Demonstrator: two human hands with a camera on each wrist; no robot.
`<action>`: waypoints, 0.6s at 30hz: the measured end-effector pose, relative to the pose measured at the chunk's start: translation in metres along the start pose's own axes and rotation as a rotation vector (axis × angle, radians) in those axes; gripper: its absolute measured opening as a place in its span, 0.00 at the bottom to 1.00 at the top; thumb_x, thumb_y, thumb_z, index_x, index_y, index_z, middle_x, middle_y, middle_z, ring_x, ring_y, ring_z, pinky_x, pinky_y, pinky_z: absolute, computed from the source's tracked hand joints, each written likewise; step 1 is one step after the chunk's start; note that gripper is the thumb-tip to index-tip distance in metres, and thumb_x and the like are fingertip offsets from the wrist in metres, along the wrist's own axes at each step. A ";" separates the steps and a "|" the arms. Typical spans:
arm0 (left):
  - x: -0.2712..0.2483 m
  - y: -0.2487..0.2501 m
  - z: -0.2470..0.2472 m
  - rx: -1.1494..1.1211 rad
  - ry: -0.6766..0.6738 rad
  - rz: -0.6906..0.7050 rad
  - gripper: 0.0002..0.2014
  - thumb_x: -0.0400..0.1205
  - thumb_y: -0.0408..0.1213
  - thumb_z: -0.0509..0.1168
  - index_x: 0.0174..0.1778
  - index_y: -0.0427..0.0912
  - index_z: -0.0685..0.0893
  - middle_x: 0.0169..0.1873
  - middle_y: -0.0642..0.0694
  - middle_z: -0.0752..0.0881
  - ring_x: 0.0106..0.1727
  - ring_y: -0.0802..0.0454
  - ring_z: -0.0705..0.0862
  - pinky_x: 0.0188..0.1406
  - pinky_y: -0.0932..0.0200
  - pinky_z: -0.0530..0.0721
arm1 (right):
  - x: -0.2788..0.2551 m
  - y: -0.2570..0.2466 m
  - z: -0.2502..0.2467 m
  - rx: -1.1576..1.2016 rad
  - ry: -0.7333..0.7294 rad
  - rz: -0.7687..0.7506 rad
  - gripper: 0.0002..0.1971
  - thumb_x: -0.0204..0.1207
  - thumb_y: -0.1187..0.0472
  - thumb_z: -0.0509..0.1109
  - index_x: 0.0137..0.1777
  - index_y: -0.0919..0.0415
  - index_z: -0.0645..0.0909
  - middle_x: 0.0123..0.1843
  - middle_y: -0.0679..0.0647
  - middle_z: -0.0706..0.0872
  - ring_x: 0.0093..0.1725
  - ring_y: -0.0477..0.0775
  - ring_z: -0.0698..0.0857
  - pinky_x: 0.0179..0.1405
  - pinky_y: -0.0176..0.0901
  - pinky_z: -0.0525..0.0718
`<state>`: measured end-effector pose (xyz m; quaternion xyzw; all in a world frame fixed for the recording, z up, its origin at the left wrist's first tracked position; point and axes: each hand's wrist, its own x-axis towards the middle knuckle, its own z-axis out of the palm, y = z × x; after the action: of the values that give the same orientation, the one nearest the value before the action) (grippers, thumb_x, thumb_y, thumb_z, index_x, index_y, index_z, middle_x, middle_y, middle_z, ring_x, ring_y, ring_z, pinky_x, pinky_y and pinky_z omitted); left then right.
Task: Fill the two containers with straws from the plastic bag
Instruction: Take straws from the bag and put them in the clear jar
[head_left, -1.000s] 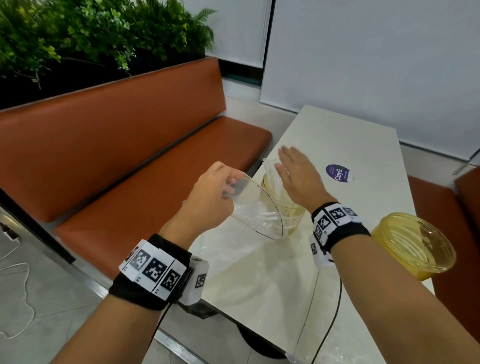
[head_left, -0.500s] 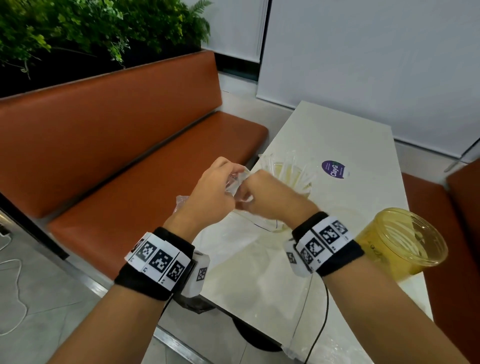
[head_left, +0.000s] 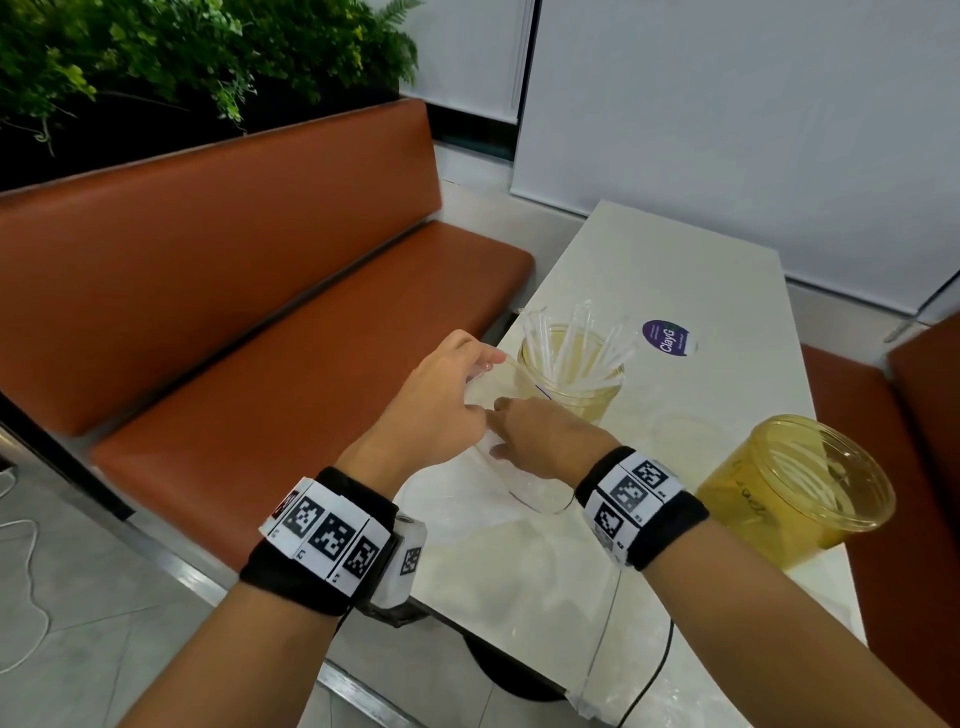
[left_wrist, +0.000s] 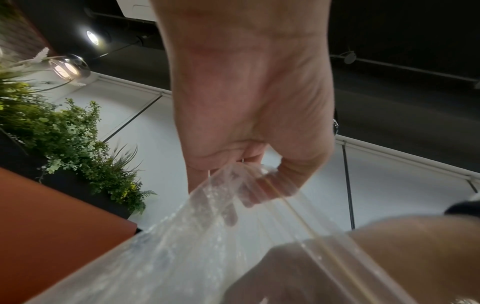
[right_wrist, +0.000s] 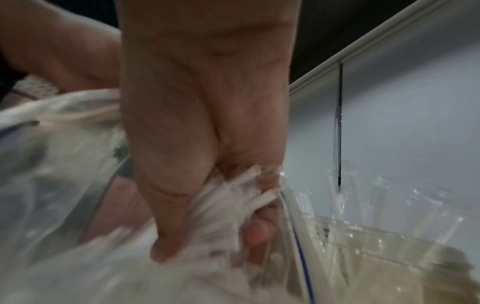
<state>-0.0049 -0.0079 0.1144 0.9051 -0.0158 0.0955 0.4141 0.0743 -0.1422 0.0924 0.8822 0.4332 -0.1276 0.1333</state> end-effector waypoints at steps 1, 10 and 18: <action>-0.001 0.000 0.000 -0.010 -0.008 0.009 0.30 0.72 0.21 0.67 0.71 0.44 0.81 0.61 0.56 0.76 0.68 0.54 0.80 0.68 0.53 0.84 | -0.001 0.001 -0.003 0.033 -0.017 0.013 0.23 0.88 0.52 0.63 0.80 0.57 0.70 0.68 0.58 0.80 0.62 0.63 0.84 0.52 0.51 0.80; -0.004 0.004 0.018 0.009 0.011 0.002 0.41 0.62 0.50 0.86 0.71 0.50 0.79 0.61 0.58 0.76 0.61 0.63 0.78 0.54 0.70 0.77 | -0.026 0.028 -0.055 0.340 -0.151 0.024 0.08 0.82 0.58 0.71 0.59 0.54 0.82 0.51 0.48 0.81 0.52 0.55 0.83 0.54 0.49 0.83; 0.006 -0.003 0.044 0.280 0.220 0.024 0.27 0.66 0.63 0.79 0.53 0.51 0.83 0.47 0.58 0.75 0.40 0.56 0.78 0.38 0.56 0.79 | -0.040 0.039 -0.083 0.372 -0.045 0.015 0.12 0.77 0.54 0.77 0.60 0.49 0.86 0.53 0.50 0.89 0.53 0.54 0.87 0.54 0.50 0.85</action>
<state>0.0080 -0.0389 0.0848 0.9378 0.0323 0.1999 0.2821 0.0910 -0.1654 0.1877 0.8918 0.3924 -0.2241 -0.0216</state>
